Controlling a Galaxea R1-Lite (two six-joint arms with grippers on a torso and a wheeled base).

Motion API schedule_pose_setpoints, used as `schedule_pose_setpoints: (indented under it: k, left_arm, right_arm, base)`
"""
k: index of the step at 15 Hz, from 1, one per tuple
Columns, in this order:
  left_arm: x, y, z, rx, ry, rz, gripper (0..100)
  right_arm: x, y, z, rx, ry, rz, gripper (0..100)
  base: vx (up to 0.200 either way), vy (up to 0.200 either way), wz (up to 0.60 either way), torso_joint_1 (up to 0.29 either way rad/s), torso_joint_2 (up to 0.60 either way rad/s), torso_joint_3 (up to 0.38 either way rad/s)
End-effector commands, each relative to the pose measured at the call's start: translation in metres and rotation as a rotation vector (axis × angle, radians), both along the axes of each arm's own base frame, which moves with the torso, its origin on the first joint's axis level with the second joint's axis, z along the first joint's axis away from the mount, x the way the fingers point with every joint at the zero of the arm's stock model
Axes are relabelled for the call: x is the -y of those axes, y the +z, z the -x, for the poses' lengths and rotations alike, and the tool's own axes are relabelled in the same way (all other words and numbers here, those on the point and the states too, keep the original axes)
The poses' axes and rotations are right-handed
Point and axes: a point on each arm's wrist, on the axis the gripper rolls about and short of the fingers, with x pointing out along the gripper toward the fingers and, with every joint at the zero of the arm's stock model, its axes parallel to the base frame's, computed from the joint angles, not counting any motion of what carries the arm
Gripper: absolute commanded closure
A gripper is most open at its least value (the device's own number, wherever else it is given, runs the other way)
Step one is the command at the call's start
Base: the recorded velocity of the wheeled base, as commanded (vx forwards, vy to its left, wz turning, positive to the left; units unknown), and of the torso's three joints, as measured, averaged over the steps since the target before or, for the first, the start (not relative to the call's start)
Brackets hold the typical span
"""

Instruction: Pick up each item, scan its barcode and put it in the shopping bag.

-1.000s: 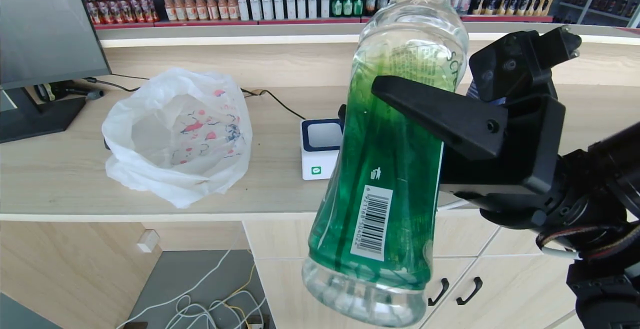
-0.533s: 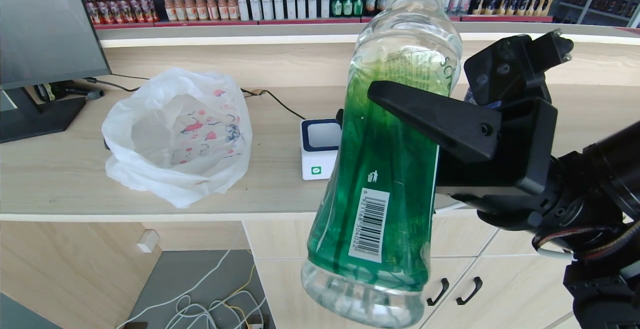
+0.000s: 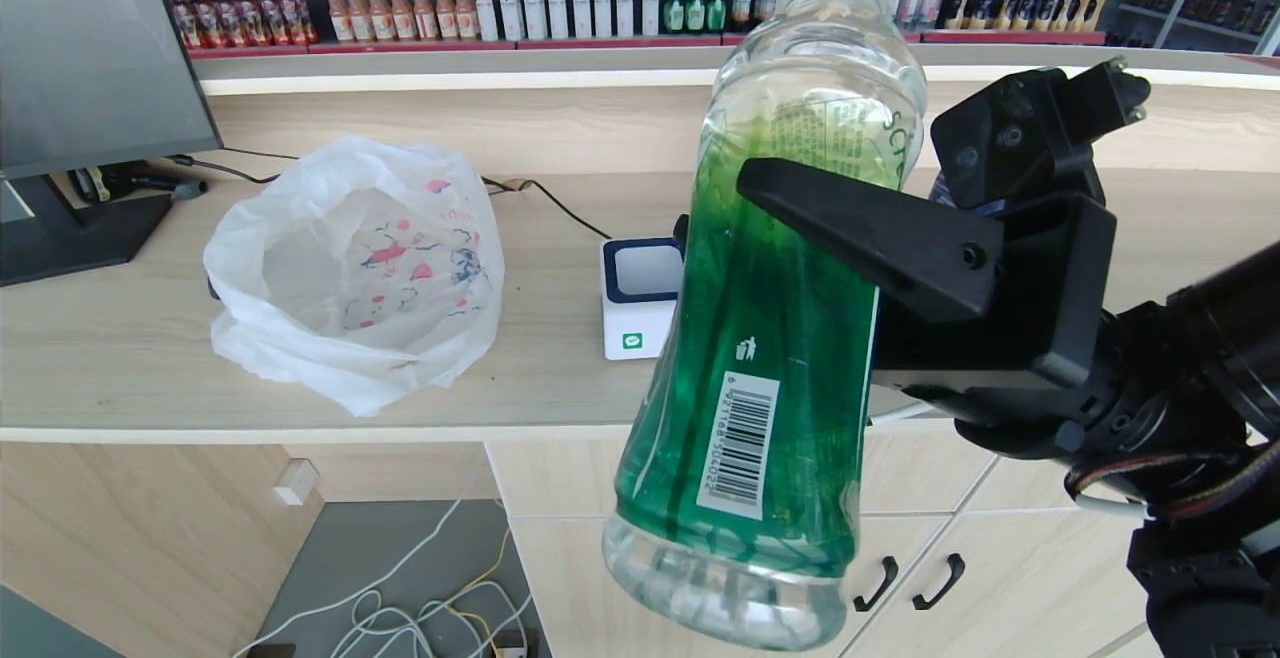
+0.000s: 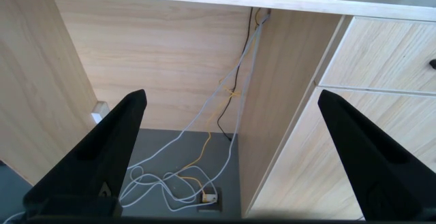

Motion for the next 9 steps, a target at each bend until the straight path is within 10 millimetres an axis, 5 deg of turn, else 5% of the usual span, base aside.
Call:
schedule_pose_setpoints:
  k: [1, 6, 9]
  left_arm:
    - [0.000, 0.000, 0.000, 0.000, 0.001, 0.000, 0]
    - [0.000, 0.000, 0.000, 0.000, 0.001, 0.000, 0]
    - [0.000, 0.000, 0.000, 0.000, 0.001, 0.000, 0]
  right_arm:
    - [0.001, 0.001, 0.002, 0.030, -0.016, -0.002, 100]
    - [0.010, -0.028, 0.005, 0.124, -0.204, 0.080, 100]
    - [0.017, -0.028, 0.000, 0.210, -0.380, 0.085, 100]
  base:
    - [0.000, 0.000, 0.00, 0.000, 0.00, 0.000]
    - [0.000, 0.000, 0.00, 0.000, 0.00, 0.000]
    - [0.000, 0.000, 0.00, 0.000, 0.00, 0.000]
